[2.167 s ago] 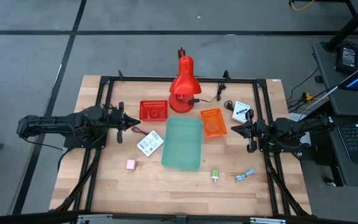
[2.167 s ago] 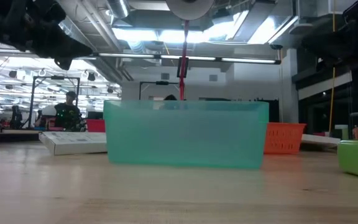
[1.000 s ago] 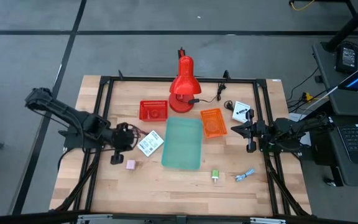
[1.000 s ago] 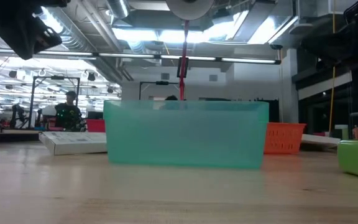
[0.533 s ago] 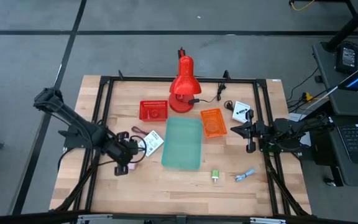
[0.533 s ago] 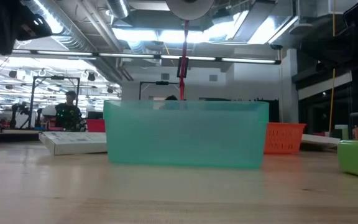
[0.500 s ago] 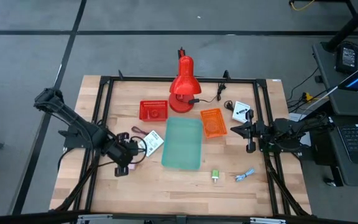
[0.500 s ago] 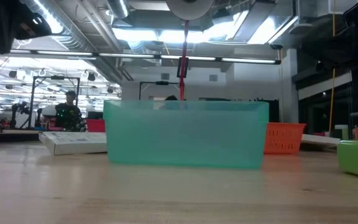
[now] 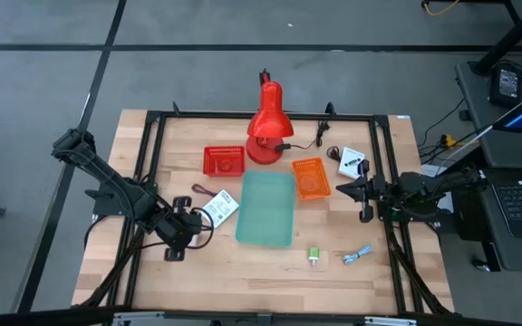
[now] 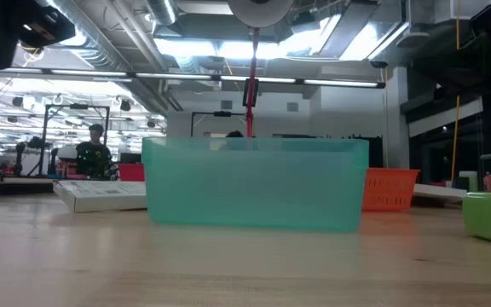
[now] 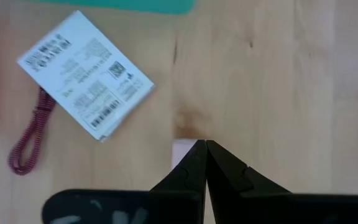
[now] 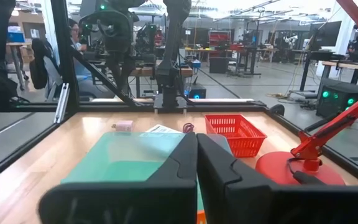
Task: Pick and place items into bin
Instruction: Put the pink charger adapter into the red basket
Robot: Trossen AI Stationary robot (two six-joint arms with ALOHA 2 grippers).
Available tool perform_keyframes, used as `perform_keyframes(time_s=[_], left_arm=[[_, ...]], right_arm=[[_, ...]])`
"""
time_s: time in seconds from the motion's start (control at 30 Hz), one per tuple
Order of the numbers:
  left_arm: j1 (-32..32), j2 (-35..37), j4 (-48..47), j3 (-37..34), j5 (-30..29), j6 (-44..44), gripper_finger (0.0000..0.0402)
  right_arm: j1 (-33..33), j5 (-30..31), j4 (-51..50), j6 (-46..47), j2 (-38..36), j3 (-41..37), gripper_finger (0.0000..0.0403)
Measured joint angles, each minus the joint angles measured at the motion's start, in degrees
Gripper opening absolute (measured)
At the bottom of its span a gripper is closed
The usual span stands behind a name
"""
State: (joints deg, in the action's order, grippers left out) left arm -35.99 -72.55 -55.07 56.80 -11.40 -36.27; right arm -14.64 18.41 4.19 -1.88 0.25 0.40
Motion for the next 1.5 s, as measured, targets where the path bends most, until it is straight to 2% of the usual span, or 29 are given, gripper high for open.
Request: perform_keyframes(time_s=[0.2,0.53,0.8,1.1,1.2,1.5], left_arm=[[-0.1,0.0,0.0,0.0,0.3,-0.4,0.0027],[-0.7,0.0,0.0,0.0,-0.1,-5.1,0.013],[-2.7,0.0,0.0,-0.1,-6.1,-6.6,0.0196],[-4.5,-1.0,0.0,-0.1,-5.5,-9.4,0.0206],[-4.5,-3.5,0.0,-0.1,-4.4,-11.5,0.0205],[-4.5,-12.9,0.0,-0.1,-0.8,-10.0,0.0204]], right_arm=[[0.0,0.0,0.0,0.1,0.0,0.0,0.0],[0.0,0.0,0.0,0.1,0.0,0.0,0.0],[0.0,0.0,0.0,0.1,0.0,0.0,0.0],[0.0,0.0,0.0,0.1,0.0,0.0,0.0],[0.0,0.0,0.0,0.1,0.0,0.0,0.0],[0.0,0.0,0.0,0.1,0.0,0.0,0.0]])
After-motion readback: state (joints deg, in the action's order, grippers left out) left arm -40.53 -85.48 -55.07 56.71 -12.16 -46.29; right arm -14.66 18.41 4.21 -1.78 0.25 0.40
